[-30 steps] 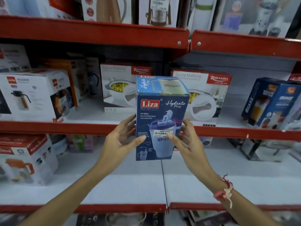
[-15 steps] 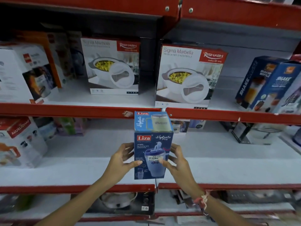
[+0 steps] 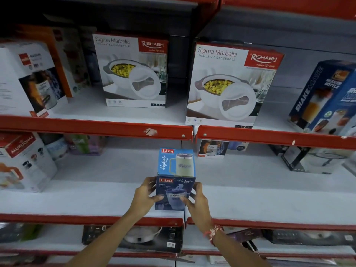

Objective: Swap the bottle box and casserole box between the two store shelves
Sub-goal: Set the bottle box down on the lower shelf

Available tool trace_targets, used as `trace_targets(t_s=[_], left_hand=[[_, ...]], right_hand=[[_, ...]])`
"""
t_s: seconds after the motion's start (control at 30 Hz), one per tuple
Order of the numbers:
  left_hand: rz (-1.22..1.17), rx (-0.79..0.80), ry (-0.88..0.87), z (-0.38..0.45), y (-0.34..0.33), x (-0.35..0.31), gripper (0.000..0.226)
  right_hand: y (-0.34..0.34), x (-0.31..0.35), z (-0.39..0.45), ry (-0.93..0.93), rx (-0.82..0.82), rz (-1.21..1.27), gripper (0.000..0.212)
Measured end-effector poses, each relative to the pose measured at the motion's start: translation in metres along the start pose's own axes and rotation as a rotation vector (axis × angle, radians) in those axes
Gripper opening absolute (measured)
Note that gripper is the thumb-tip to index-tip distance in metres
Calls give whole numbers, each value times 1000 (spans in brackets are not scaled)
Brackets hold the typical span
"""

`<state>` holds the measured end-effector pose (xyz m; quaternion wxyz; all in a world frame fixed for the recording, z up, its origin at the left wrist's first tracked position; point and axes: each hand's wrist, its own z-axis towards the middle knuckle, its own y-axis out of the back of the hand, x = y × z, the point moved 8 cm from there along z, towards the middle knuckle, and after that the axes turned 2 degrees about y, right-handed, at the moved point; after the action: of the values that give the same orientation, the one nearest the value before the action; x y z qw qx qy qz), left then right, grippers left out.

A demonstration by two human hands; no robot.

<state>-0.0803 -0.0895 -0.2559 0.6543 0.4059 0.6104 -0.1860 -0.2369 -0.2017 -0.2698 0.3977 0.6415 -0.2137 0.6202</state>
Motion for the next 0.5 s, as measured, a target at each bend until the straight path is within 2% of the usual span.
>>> trace_targets(t_s=[0.3, 0.5], left_hand=[[31, 54, 64, 5, -5, 21, 57], [183, 153, 141, -8, 6, 11, 86]], right_hand=[[-7, -13, 5, -80, 21, -46, 51], [4, 5, 3, -88, 108, -230, 61]])
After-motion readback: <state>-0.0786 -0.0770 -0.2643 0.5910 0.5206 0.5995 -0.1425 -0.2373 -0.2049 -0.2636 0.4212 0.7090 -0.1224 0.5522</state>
